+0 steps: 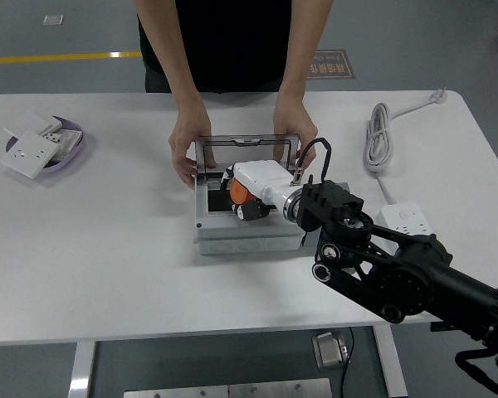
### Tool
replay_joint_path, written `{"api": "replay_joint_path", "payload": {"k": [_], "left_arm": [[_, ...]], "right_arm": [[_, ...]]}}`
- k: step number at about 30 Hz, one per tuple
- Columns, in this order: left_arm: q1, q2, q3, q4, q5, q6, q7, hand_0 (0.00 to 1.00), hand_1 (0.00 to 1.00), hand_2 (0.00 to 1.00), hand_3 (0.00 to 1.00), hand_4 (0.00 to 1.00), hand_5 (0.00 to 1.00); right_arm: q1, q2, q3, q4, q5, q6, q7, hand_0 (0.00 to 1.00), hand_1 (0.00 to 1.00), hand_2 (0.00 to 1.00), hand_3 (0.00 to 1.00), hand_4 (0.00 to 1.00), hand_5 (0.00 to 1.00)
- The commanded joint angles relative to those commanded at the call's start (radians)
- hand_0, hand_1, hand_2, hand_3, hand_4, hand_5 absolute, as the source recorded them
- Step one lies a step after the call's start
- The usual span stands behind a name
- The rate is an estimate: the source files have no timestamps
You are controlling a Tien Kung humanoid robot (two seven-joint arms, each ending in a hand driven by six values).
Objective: Pick up the cylinder from the cube,place it in the box,flap close box
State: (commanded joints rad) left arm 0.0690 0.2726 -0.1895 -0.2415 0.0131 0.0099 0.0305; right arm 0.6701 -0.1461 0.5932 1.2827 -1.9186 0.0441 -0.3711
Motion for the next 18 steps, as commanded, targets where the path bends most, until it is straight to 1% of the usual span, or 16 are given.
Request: {"api": "replay_joint_path", "payload": {"k": [2,3,8,9,11,14,18], "left_arm": [[0.0,0.0,0.0,0.0,0.0,0.0,0.0,0.574,0.622,0.577,0.597,0.717,0.209],[0.0,0.0,-0.001,0.0,0.001,0.0,0.0,0.575,0.62,0.576,0.597,0.713,0.205],[-0.001,-0.001,-0.001,0.0,0.002,0.0,0.0,0.575,0.62,0.576,0.597,0.713,0.205],[-0.001,-0.001,-0.002,0.0,0.001,0.0,0.0,0.575,0.622,0.576,0.597,0.713,0.202],[0.0,-0.002,-0.003,0.0,0.002,0.0,0.0,0.575,0.622,0.576,0.597,0.713,0.202],[0.001,-0.002,-0.003,0.0,0.002,0.001,0.0,0.575,0.622,0.576,0.597,0.713,0.202],[0.003,-0.002,-0.001,0.001,0.001,0.0,0.0,0.575,0.621,0.576,0.597,0.712,0.197]], "right_arm": [[-0.002,-0.002,0.005,-0.001,0.003,-0.004,0.006,0.821,0.685,0.697,0.695,0.709,0.331],[-0.003,-0.002,0.008,-0.002,0.006,-0.006,0.009,0.867,0.71,0.72,0.71,0.755,0.345],[-0.011,-0.014,0.034,0.008,0.076,-0.03,0.043,0.867,0.71,0.72,0.71,0.755,0.345],[-0.015,-0.02,0.045,0.014,0.097,-0.032,0.053,0.881,0.715,0.723,0.718,0.788,0.353],[-0.025,-0.035,0.07,0.031,0.15,-0.031,0.074,0.881,0.715,0.723,0.718,0.788,0.353],[-0.038,-0.071,0.122,0.081,0.253,-0.019,0.111,0.881,0.715,0.723,0.718,0.788,0.353],[-0.023,-0.113,0.169,0.144,0.383,-0.017,0.14,0.871,0.711,0.718,0.717,0.796,0.355]]}}
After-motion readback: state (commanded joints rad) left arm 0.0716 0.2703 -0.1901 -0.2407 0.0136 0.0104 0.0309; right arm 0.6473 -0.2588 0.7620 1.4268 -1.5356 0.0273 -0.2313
